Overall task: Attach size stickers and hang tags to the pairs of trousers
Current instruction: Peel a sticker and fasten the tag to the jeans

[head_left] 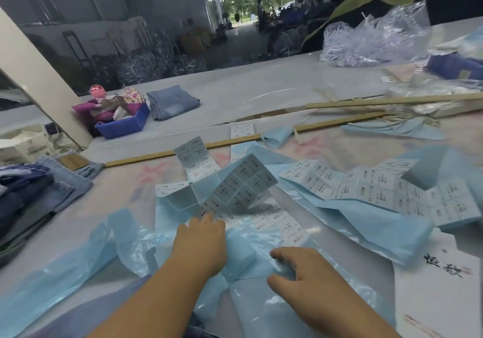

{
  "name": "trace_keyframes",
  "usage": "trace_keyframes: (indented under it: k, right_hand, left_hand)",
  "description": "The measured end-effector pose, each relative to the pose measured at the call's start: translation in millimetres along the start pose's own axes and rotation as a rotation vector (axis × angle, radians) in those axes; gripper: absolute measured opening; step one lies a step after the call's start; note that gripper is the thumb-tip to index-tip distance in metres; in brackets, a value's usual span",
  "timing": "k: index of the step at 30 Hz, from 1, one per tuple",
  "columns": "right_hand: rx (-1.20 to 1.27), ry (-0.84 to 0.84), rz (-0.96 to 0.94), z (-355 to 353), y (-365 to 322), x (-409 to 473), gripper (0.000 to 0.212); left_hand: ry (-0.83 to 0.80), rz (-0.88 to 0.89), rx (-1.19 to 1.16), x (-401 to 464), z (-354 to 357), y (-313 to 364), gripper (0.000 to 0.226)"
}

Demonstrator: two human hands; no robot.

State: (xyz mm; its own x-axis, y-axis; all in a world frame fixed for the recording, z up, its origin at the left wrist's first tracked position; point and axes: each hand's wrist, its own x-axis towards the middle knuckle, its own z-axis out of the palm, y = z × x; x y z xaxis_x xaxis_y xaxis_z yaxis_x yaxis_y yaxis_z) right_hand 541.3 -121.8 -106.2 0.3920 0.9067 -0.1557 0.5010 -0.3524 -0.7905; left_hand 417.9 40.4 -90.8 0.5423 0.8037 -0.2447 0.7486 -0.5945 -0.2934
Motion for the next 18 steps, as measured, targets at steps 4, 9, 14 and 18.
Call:
trace_keyframes:
  k: [4, 9, 14, 18]
  right_hand:
    - [-0.045, -0.052, -0.008, -3.2, -2.8, -3.9, 0.05]
    - [-0.165, -0.227, -0.071, -6.0, -6.8, -7.0, 0.049]
    - [-0.234, -0.339, -0.061, -10.5, -11.5, -8.5, 0.055]
    - [-0.293, -0.396, -0.041, -13.4, -16.5, -10.3, 0.061]
  left_hand:
    - [0.094, 0.019, 0.0, 0.7, -3.1, 1.1, 0.038]
    - [0.06, 0.06, -0.197, -1.2, -8.9, 7.2, 0.04]
    - [0.038, -0.051, -0.356, -0.7, -9.2, -3.7, 0.028]
    - [0.151, -0.234, -0.298, 1.8, -8.3, -11.6, 0.045]
